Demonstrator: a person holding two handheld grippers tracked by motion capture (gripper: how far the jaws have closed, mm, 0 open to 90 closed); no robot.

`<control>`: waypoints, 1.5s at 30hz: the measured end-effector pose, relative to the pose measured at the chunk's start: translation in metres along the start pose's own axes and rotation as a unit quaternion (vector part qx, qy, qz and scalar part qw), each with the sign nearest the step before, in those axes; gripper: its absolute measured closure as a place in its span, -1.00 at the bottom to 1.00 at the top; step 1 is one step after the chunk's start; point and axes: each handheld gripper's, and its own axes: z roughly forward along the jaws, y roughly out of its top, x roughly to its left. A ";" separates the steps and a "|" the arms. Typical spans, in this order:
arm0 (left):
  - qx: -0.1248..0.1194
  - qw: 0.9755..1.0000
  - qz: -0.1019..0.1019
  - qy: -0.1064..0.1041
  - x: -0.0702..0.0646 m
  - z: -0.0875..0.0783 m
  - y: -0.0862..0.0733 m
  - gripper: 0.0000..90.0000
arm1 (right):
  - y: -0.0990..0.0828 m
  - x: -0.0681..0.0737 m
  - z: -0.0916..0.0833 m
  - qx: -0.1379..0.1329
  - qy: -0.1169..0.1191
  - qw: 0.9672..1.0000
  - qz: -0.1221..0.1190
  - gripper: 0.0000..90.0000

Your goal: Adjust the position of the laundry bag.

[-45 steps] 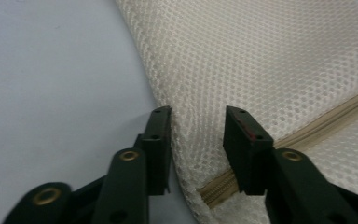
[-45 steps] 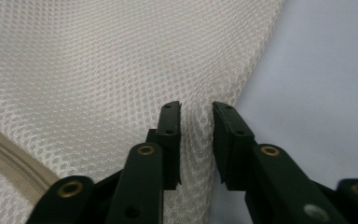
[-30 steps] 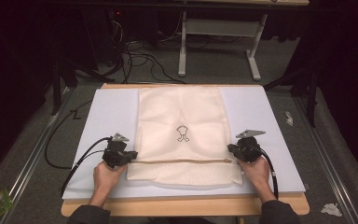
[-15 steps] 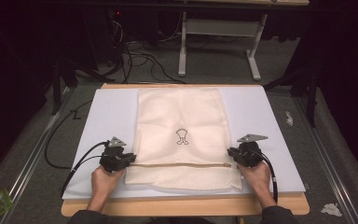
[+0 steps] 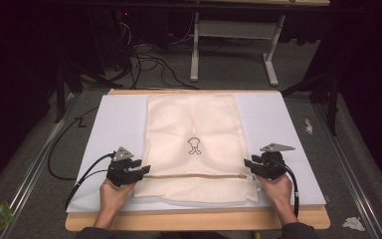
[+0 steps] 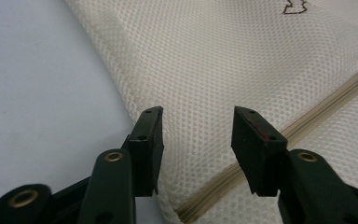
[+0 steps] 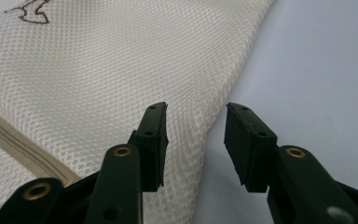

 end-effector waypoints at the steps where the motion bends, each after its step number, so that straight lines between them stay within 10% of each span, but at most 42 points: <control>1: -0.002 1.000 0.000 -0.001 -0.001 0.000 0.000 0.12 | 0.000 0.000 -0.001 0.001 0.000 1.000 0.004 0.28; 13: -0.010 1.000 0.012 -0.020 -0.021 0.009 0.004 -0.01 | -0.007 -0.001 -0.009 0.012 0.016 0.999 0.039 0.19; 25: 0.008 0.999 0.034 0.005 -0.028 0.022 0.002 -0.06 | -0.011 0.002 -0.008 0.043 0.011 0.997 0.061 0.14; 45: 0.026 0.998 0.050 0.020 -0.029 0.032 -0.003 -0.11 | 0.001 0.029 0.009 0.106 -0.048 0.993 -0.006 0.08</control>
